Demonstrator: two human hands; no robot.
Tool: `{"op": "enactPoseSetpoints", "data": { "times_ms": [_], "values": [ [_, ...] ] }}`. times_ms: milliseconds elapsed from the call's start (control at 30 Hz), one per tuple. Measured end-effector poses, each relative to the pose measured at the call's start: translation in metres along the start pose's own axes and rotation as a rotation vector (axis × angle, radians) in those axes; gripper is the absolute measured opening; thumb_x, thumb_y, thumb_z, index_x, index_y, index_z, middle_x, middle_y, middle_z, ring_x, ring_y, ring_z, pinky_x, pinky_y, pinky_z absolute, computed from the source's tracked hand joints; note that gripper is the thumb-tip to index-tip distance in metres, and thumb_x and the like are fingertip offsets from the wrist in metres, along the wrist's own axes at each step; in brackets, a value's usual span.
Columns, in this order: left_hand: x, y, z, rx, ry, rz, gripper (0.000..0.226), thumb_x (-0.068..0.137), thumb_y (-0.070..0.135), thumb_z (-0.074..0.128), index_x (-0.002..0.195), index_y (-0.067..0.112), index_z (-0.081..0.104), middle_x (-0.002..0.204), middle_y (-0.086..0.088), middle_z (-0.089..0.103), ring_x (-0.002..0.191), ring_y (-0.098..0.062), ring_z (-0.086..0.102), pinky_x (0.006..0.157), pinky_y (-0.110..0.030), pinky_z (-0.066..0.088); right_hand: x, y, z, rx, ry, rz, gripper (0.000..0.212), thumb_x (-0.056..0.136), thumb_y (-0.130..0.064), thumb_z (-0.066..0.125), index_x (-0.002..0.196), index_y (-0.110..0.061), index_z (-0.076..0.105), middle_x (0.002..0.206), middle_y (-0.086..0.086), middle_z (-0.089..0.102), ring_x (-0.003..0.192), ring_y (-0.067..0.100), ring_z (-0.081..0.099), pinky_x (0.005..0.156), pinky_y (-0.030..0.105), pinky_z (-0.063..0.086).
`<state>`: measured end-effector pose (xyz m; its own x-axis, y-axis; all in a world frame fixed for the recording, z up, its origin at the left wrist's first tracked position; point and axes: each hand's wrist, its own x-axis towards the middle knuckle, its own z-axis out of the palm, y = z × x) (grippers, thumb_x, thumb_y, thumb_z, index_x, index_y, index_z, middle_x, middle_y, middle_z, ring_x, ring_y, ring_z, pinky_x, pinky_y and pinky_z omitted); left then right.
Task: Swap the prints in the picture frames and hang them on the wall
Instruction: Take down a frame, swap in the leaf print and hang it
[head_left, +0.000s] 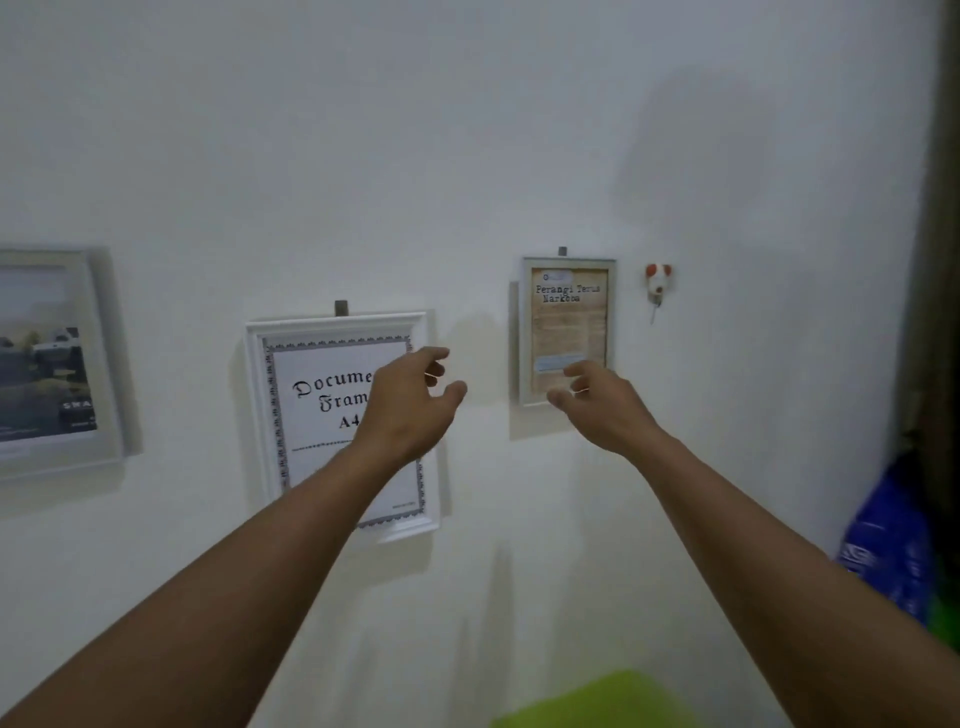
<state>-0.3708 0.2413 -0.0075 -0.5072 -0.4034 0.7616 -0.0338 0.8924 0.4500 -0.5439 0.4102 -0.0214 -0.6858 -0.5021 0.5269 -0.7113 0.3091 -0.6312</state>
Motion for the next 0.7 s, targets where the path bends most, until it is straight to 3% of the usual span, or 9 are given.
{"op": "enactPoseSetpoints", "data": {
  "times_ms": [200, 433, 600, 700],
  "values": [
    [0.048, 0.038, 0.069, -0.053, -0.043, -0.112, 0.048, 0.088, 0.036, 0.066, 0.132, 0.018, 0.056, 0.117, 0.003, 0.063, 0.101, -0.012, 0.061, 0.085, -0.025, 0.045, 0.046, 0.06, -0.05, -0.033, 0.036, 0.052, 0.054, 0.093, -0.043, 0.062, 0.137, -0.014, 0.05, 0.131, 0.008, 0.06, 0.117, 0.023, 0.057, 0.085, 0.028, 0.041],
    [0.08, 0.038, 0.131, -0.094, 0.044, -0.22, 0.066, 0.088, 0.024, 0.068, 0.146, 0.02, 0.036, 0.129, -0.007, 0.057, 0.115, -0.024, 0.057, 0.095, -0.036, 0.048, 0.111, 0.108, -0.062, 0.128, 0.064, 0.05, 0.052, 0.093, -0.036, 0.064, 0.138, -0.016, 0.048, 0.134, 0.005, 0.057, 0.118, 0.02, 0.057, 0.089, 0.031, 0.046],
    [0.089, 0.034, 0.156, -0.109, 0.041, -0.157, 0.064, 0.092, 0.008, 0.059, 0.146, 0.029, 0.033, 0.114, 0.006, 0.062, 0.091, -0.009, 0.06, 0.073, -0.017, 0.045, 0.143, 0.123, -0.048, 0.28, 0.031, 0.02, 0.049, 0.093, -0.031, 0.066, 0.137, -0.018, 0.048, 0.124, 0.001, 0.061, 0.106, 0.016, 0.059, 0.086, 0.031, 0.048],
    [0.093, 0.032, 0.166, -0.154, 0.05, -0.152, 0.073, 0.093, -0.001, 0.053, 0.149, 0.037, 0.026, 0.103, 0.014, 0.059, 0.087, -0.002, 0.059, 0.075, -0.016, 0.049, 0.155, 0.127, -0.04, 0.34, 0.039, -0.006, 0.043, 0.093, -0.023, 0.066, 0.133, -0.021, 0.05, 0.111, -0.005, 0.063, 0.096, 0.012, 0.063, 0.082, 0.031, 0.053]
  ]
}}
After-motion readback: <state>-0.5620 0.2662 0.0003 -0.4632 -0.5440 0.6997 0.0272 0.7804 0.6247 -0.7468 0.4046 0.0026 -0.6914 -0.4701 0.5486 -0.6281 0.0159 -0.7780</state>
